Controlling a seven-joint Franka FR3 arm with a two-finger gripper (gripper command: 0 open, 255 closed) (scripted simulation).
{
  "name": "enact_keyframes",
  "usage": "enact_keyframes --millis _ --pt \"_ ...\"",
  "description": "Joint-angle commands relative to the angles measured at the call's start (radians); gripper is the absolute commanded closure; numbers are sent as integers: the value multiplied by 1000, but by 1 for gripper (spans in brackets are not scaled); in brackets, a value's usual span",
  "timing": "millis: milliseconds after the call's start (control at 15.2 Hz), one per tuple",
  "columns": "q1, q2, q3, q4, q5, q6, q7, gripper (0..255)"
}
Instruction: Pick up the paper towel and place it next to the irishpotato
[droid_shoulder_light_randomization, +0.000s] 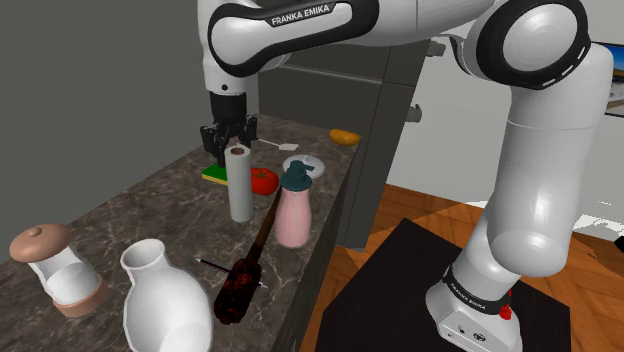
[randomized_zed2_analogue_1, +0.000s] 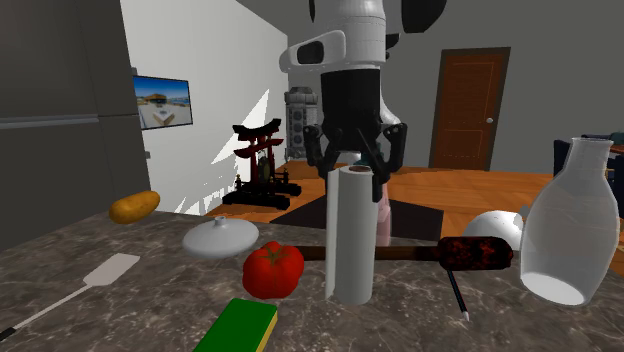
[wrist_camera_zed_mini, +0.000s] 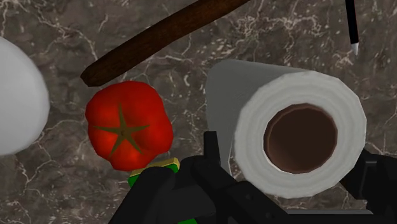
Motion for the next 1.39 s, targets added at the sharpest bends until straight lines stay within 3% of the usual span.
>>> enact_keyframes --millis 0,1320 --pt "1 -1 1 11 1 -13 0 255" --pt "15 14 7 302 -3 -289 12 255"
